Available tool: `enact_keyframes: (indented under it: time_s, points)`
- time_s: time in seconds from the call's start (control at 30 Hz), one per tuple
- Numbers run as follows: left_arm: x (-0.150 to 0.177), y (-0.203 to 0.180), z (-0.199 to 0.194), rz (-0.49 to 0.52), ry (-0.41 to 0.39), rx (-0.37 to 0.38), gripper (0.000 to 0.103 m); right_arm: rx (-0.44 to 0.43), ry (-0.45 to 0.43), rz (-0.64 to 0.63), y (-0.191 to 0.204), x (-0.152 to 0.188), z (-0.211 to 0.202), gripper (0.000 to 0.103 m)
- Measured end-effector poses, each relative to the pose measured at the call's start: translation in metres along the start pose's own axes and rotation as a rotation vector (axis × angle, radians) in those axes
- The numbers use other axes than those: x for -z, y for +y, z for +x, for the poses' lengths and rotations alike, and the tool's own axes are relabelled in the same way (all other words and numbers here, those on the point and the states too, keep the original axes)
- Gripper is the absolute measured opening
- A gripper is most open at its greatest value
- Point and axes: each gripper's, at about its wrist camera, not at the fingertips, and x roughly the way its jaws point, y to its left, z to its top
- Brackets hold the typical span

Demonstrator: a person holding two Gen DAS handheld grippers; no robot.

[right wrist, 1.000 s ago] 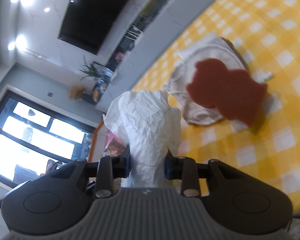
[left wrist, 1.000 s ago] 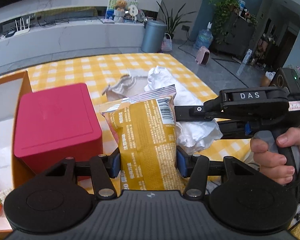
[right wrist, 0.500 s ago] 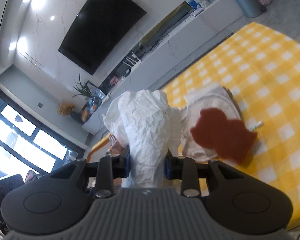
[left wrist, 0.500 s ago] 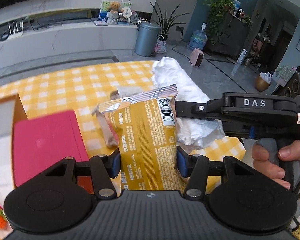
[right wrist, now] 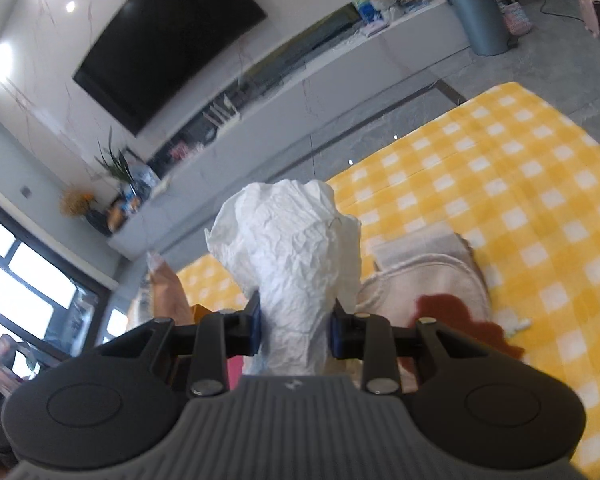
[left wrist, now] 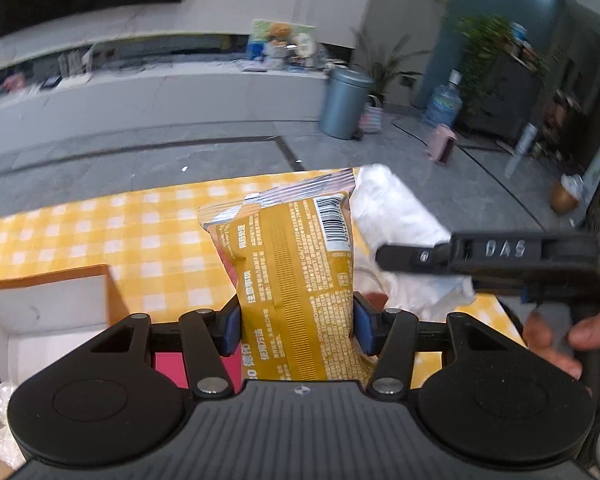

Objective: Organize soft objects
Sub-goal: 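Carry the white tissue and yellow packet toward the white tray with both tools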

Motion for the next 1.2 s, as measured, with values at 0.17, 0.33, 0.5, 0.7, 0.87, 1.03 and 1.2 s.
enact_keyframes:
  time_s: [0.17,0.33,0.5,0.7,0.87,1.03,1.2]
  points:
    - [-0.009,0.039,-0.015,-0.037,-0.043,-0.079,0.061,-0.042,0.063,0.030,0.032,-0.015,0.046,0.030]
    - [-0.003,0.082,-0.044,-0.105,-0.099,-0.154,0.061,0.034,0.090,-0.081,0.084,-0.016,0.086,0.029]
    - [0.010,0.104,-0.064,-0.123,-0.135,-0.275,0.061,0.061,0.108,-0.205,0.137,-0.003,0.111,0.029]
    - [0.028,0.135,-0.075,-0.216,-0.168,-0.338,0.061,0.002,0.147,-0.332,0.192,0.032,0.129,0.029]
    - [0.038,0.152,-0.080,-0.262,-0.203,-0.359,0.061,0.012,0.215,-0.386,0.216,0.062,0.155,0.029]
    - [0.046,0.163,-0.077,-0.249,-0.206,-0.433,0.061,0.056,0.275,-0.449,0.227,0.089,0.180,0.029]
    - [0.054,0.179,-0.079,-0.308,-0.202,-0.427,0.061,0.096,0.293,-0.527,0.238,0.112,0.200,0.029]
